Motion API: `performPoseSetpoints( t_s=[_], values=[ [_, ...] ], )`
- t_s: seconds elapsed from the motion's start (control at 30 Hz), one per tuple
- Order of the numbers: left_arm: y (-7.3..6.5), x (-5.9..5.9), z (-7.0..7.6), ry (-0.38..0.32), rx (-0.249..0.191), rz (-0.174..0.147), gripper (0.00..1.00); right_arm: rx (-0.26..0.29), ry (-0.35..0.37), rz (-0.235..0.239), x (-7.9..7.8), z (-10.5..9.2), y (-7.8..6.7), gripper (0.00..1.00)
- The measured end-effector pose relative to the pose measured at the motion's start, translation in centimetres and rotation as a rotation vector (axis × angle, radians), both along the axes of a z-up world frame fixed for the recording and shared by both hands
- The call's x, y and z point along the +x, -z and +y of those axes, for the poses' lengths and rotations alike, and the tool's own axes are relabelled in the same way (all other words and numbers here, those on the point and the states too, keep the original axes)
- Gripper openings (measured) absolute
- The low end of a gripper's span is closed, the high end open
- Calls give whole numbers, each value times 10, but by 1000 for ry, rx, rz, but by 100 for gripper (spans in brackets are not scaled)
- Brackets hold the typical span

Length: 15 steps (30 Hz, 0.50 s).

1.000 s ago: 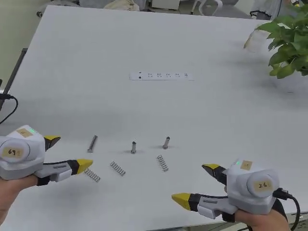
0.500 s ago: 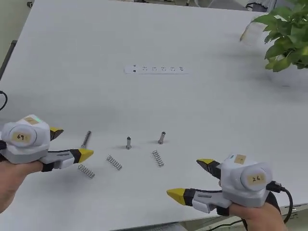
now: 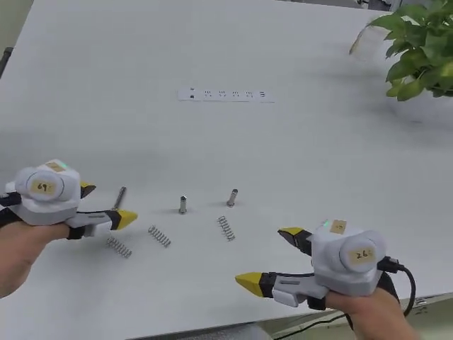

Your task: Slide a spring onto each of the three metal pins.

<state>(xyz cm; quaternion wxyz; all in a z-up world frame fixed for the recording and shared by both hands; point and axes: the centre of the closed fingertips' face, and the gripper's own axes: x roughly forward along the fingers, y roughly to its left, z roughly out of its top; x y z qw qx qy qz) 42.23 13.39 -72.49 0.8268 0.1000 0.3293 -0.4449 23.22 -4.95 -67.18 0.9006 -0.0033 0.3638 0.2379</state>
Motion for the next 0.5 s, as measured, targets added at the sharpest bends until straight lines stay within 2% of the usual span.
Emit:
performPoseSetpoints(
  t_s=[0.1,0.23,0.37,0.5],
  values=[
    [6,1,-5,1,-1,19,61,-1,-2,1,1,0,0,72],
    [14,3,-9,7,13,26,60,1,2,3,2,-1,0,72],
    [19,13,-12,-11,15,36,57,0,1,4,1,-3,0,71],
    [25,17,-12,-24,23,45,55,0,2,5,1,-4,0,71]
  ],
)
